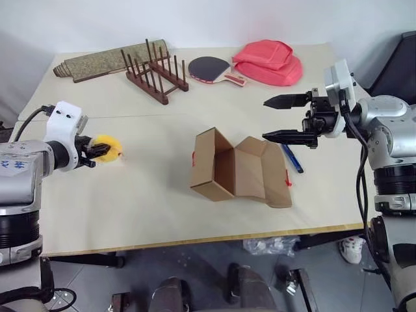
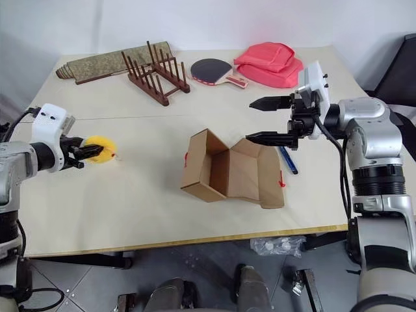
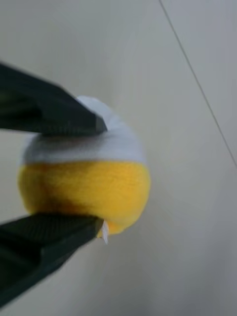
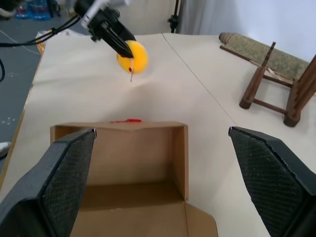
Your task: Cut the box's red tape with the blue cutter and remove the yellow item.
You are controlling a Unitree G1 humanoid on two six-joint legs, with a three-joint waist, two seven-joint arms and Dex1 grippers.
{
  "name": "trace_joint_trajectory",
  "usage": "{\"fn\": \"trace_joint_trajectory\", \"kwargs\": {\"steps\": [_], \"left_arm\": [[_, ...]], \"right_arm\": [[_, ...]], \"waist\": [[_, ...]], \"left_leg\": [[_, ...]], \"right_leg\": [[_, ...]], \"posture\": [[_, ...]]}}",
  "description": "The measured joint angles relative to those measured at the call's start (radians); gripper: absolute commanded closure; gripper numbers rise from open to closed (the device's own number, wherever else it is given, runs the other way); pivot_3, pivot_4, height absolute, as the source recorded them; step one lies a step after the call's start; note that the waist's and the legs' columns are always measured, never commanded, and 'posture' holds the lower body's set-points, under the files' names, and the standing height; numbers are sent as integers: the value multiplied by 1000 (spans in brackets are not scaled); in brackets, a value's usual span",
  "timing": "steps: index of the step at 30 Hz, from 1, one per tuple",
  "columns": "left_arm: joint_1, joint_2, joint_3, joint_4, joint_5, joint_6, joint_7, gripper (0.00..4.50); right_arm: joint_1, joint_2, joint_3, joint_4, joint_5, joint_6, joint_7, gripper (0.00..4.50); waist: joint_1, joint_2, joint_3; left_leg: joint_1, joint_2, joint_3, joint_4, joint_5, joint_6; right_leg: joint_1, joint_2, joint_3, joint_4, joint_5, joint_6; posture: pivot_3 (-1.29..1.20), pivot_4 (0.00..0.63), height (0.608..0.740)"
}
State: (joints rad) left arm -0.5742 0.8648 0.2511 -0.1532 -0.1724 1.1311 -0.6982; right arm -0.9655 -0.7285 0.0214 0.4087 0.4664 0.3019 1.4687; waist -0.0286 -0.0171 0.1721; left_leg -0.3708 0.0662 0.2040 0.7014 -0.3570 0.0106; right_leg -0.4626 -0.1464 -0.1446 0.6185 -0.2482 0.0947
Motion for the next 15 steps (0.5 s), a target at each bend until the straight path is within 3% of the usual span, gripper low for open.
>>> {"fn": "trace_joint_trajectory", "kwargs": {"steps": [4,10,15], "left_arm": [[68,52,64,-1,-80,-26,-76,87],[182,91,108,-34,-177,-145,-195,40],[240,-112,288,-130,-346,-377,-259,40]], "right_arm": [[-1,-13,1,37,-21,-13,16,0],[-4,-53,-1,122,-63,-44,31,0],[-4,-88,-1,203,-106,-100,44,0]], "waist": [[-8,1,1],[-6,2,1],[-1,3,1]], "left_leg": [[1,0,1,-1,0,-1],[1,0,2,-1,0,-1],[1,0,2,1,0,-1]], "right_leg": [[-1,0,0,1,0,-1],[-1,0,2,1,-1,-1],[-1,0,2,1,-1,-1]], "posture": [[0,150,740],[0,150,740],[0,150,740]]}}
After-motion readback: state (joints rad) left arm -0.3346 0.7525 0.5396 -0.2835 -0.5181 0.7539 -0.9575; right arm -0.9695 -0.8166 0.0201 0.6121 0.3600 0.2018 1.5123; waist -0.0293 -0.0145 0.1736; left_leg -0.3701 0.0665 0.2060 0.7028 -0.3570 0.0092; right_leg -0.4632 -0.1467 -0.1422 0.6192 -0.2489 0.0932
